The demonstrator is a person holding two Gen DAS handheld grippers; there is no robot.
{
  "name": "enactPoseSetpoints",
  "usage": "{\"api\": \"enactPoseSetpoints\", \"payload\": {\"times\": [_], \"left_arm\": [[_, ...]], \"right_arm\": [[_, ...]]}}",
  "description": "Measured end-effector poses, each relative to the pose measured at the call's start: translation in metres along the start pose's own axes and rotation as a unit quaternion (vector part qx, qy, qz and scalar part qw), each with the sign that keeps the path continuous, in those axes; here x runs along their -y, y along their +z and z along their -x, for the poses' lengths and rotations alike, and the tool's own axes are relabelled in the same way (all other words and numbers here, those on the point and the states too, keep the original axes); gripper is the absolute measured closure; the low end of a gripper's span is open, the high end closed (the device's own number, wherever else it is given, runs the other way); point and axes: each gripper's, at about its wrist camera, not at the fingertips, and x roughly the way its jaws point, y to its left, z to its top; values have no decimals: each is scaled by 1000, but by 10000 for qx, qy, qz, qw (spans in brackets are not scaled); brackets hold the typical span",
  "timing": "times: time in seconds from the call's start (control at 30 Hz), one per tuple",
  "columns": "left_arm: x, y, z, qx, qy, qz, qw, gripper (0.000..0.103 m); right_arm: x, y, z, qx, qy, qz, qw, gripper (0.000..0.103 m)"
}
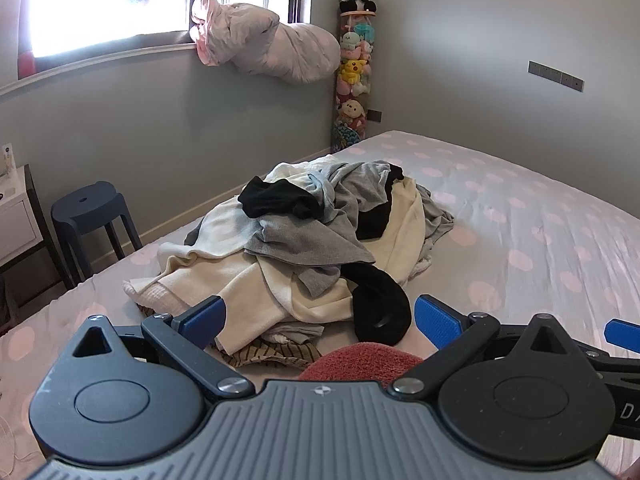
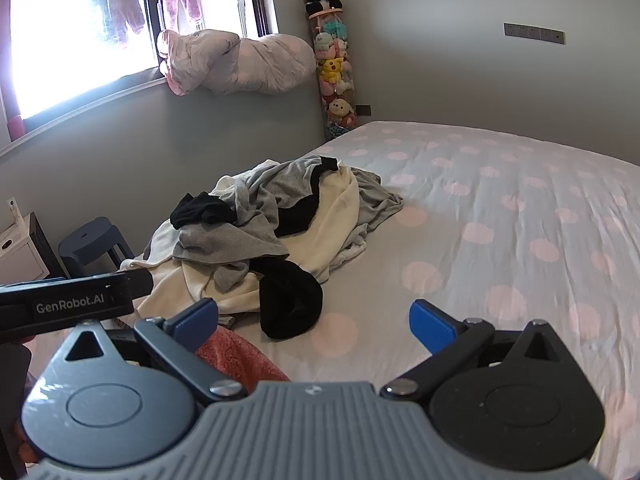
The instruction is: Fold clothes
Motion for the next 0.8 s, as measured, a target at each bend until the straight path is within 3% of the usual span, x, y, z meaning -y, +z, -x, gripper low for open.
{"api": "enactPoseSetpoints", "payload": {"times": [0.27, 0.8], "left_arm": [[1, 0, -2, -114, -196, 109, 9997, 0], [15, -10, -4, -112, -190, -26, 9998, 0]], "right_arm": [[3, -6, 5, 25, 8, -68, 10000, 0], [2, -4, -1, -58, 3, -6, 10000, 1]]}}
